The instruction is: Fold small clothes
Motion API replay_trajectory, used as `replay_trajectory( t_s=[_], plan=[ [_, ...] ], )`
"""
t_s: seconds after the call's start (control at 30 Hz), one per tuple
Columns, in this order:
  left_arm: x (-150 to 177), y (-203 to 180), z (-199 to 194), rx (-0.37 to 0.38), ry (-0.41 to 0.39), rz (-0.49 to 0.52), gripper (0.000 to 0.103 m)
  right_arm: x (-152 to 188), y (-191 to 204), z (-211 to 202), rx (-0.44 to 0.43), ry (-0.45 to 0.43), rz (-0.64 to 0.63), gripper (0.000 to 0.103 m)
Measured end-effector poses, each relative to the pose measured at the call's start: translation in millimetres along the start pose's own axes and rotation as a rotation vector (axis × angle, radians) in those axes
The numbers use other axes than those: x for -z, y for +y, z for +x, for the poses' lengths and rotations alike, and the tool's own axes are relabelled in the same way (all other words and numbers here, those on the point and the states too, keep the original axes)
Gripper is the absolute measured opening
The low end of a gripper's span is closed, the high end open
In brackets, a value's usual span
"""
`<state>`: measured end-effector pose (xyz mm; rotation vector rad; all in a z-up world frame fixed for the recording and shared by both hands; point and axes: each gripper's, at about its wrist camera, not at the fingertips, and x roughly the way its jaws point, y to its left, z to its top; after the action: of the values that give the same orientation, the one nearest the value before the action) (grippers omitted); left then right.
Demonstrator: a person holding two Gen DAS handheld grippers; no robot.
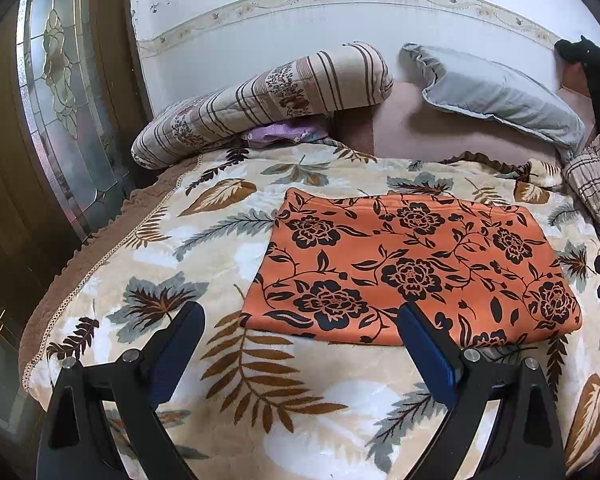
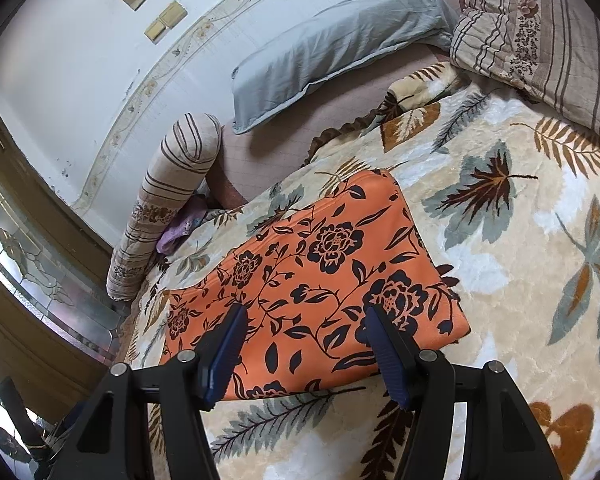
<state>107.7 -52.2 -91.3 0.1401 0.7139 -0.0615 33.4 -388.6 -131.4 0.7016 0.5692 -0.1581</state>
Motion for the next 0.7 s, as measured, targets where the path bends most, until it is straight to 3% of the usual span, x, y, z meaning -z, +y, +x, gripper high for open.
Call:
replay_trajectory(
  t_s=[0.7],
  plan=[
    [0.5,-0.1,-4.4,-0.001,-0.004,0.007,0.097,0.8,0.0,0.2,-0.004,0.009,-0.002,0.065]
  ],
)
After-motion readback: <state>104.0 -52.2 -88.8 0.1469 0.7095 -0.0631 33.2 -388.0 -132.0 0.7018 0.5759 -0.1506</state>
